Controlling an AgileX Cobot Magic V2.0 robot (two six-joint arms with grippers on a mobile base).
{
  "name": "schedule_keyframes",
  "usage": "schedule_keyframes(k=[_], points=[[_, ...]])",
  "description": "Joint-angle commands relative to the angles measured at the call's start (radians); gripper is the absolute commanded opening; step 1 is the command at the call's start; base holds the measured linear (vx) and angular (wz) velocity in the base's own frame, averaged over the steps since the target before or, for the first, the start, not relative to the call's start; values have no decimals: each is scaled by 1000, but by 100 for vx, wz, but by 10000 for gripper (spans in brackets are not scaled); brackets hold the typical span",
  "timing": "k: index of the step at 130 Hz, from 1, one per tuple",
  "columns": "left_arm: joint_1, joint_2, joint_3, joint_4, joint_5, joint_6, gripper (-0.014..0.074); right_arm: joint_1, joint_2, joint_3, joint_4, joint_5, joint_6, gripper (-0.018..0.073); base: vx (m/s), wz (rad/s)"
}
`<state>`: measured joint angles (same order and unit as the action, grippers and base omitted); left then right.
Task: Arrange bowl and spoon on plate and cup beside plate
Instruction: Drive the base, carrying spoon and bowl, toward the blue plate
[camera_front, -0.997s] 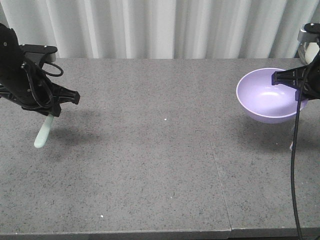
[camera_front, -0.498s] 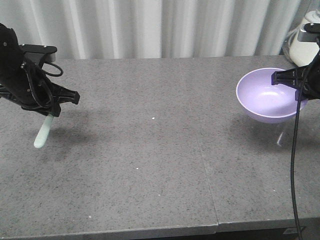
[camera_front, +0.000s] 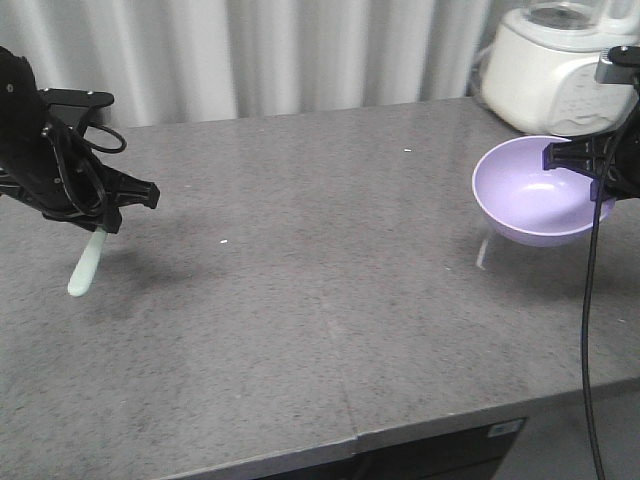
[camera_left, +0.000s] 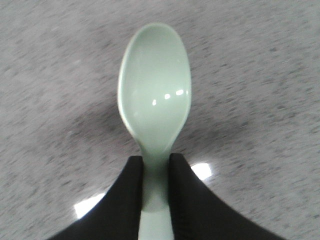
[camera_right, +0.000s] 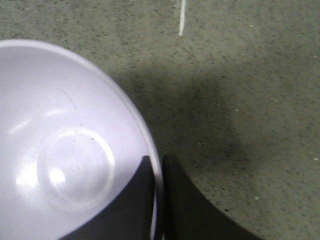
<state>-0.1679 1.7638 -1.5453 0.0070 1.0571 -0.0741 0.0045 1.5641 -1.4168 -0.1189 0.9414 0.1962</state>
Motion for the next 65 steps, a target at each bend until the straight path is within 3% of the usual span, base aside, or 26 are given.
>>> schedule_keyframes(k=[1, 65], points=[[-7, -51, -23, -7, -37, -1, -8, -6, -45, -25, -17, -47, -7, -4, 1, -39], [-7, -51, -23, -7, -37, -1, -8, -6, -45, -25, -17, -46, -7, -4, 0, -40]])
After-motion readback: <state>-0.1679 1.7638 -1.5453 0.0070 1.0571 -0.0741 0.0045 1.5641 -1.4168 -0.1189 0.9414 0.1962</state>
